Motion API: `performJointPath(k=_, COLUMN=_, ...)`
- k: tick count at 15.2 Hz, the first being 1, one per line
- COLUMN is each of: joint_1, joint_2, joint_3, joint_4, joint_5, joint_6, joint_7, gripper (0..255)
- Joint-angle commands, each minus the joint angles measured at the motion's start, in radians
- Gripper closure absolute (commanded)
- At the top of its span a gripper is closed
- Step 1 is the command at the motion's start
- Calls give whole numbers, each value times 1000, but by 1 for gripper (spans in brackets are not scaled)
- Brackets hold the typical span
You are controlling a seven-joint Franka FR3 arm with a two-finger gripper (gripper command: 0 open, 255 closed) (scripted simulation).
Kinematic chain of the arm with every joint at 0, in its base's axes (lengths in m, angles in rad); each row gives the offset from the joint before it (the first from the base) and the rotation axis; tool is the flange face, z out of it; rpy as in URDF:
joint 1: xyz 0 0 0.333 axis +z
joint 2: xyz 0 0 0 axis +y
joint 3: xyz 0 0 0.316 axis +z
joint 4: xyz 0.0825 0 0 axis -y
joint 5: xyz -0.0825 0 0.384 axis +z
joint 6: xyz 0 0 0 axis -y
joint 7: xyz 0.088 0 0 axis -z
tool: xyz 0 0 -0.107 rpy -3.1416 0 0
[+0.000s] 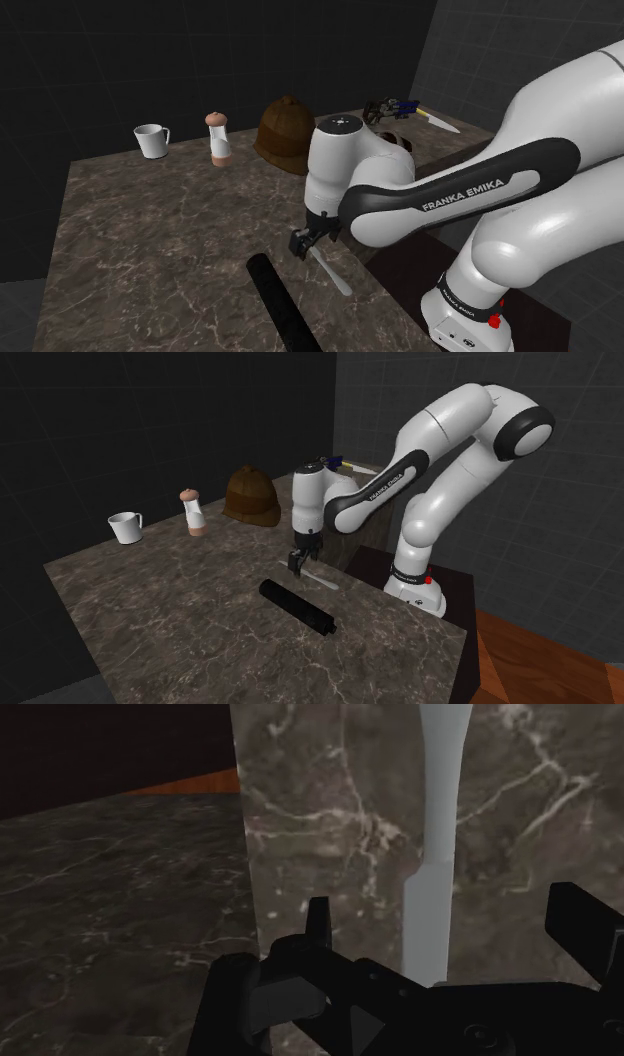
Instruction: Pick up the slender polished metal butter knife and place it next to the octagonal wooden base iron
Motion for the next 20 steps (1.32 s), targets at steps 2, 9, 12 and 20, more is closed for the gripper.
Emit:
performJointPath(k=2, joint_1=-16, joint_2=45, joint_3=25, joint_4=-20, joint_5=-6, joint_6=65, joint_7=10, gripper=0)
performJointPath(k=9, joint_1=-16, joint_2=45, joint_3=25, joint_4=-20, joint_5=-6, joint_6=65, joint_7=10, gripper=0)
performJointPath(k=12, joint_1=-16, joint_2=45, joint_3=25, joint_4=-20, joint_5=-6, joint_6=65, joint_7=10, gripper=255)
performJointPath(k=20, joint_1=-15, joint_2=45, joint_3=25, joint_4=-20, joint_5=-6, joint_6=65, joint_7=10, gripper=255)
